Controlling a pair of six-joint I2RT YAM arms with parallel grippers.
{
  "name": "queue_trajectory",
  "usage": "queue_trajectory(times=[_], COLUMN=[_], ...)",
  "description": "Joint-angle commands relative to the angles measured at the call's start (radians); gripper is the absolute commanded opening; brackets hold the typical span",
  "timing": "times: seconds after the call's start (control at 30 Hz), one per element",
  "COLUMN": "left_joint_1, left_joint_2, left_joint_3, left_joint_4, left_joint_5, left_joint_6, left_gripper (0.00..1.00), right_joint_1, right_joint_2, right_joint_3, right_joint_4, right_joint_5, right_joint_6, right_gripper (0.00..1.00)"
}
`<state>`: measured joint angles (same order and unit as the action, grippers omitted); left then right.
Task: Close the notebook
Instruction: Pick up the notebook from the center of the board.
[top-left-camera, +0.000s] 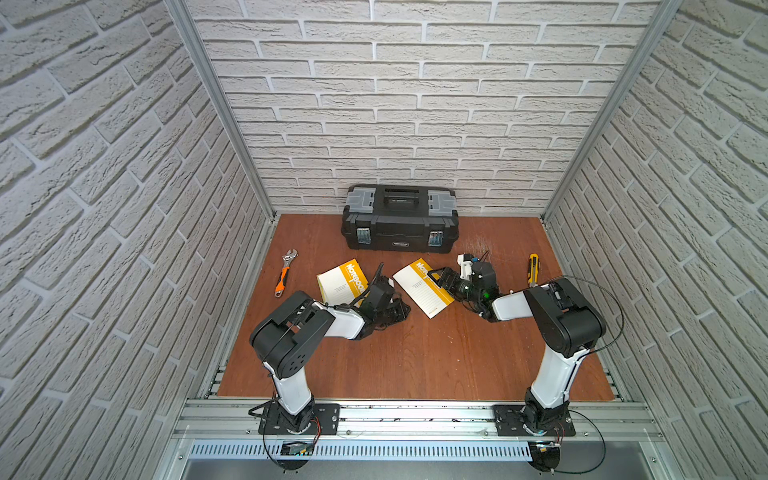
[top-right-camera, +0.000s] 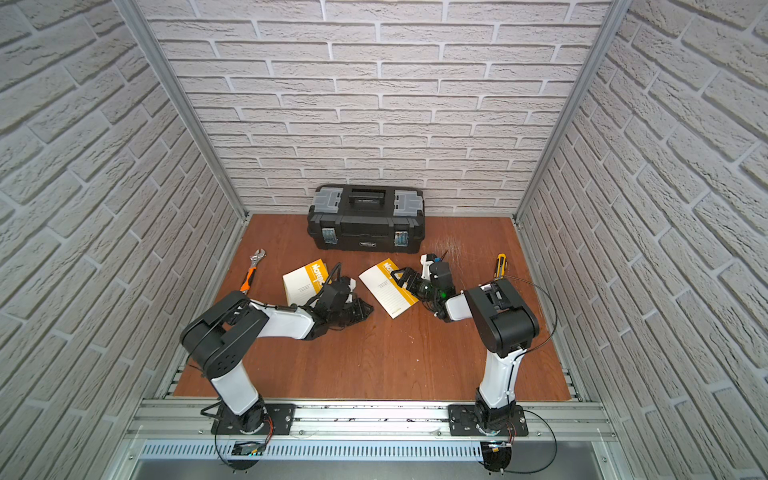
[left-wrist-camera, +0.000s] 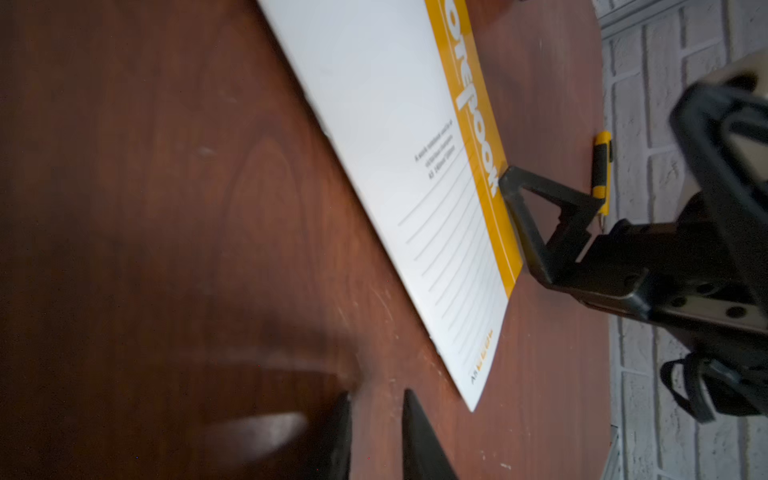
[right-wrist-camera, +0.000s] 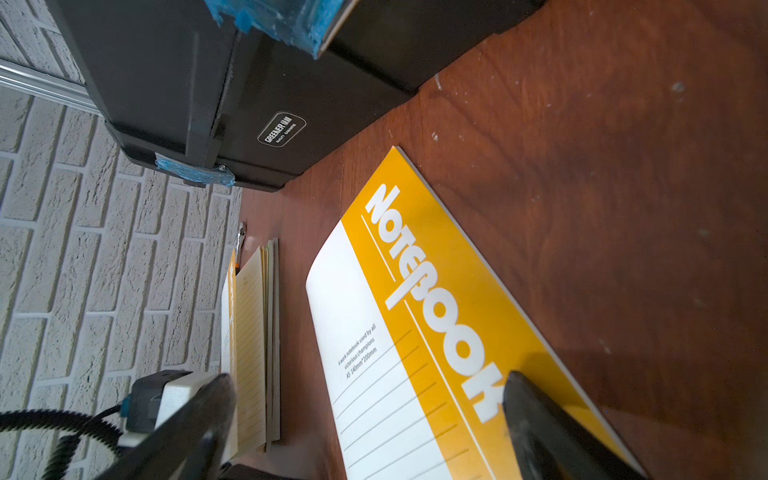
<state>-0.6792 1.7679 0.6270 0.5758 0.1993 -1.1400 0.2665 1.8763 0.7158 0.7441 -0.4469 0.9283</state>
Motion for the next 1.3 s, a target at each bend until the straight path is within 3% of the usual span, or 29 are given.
queue_trajectory(times=[0.0,0.33,0.63,0.9,1.03,1.27], left_joint_1=[0.010,0.012,-0.005,-0.011,-0.021,-0.037], left_joint_2=[0.070,0.181,0.170,0.236,0.252,0.224], left_joint_3=[-0.061,-0.097,0.000,0.064,0.076,0.120], left_joint_4=[0.289,0.508,0.317,0.306,0.317,0.251], left_joint_5=[0.027,-0.037,-0.079,-0.093,-0.118,-0.137], left_joint_6=[-0.197,-0.365,-0.343,-0.331,-0.309,-0.242], left_gripper=[0.23,0.25,0.30,0.36,0.34,0.17], right_joint_1=[0.008,0.007,-0.001,-0.004,-0.007,-0.007], right_joint_2=[0.028,0.029,0.032,0.028,0.023,0.019], right_joint_3=[-0.022,-0.035,-0.045,-0.045,-0.049,-0.050], right_joint_4=[-0.019,0.003,0.026,0.031,0.027,0.032], right_joint_5=[-0.018,-0.026,-0.039,-0.051,-0.053,-0.057], right_joint_6=[0.009,0.016,0.024,0.030,0.028,0.035], right_gripper=[1.00,1.00,1.00,1.00,1.00,1.00])
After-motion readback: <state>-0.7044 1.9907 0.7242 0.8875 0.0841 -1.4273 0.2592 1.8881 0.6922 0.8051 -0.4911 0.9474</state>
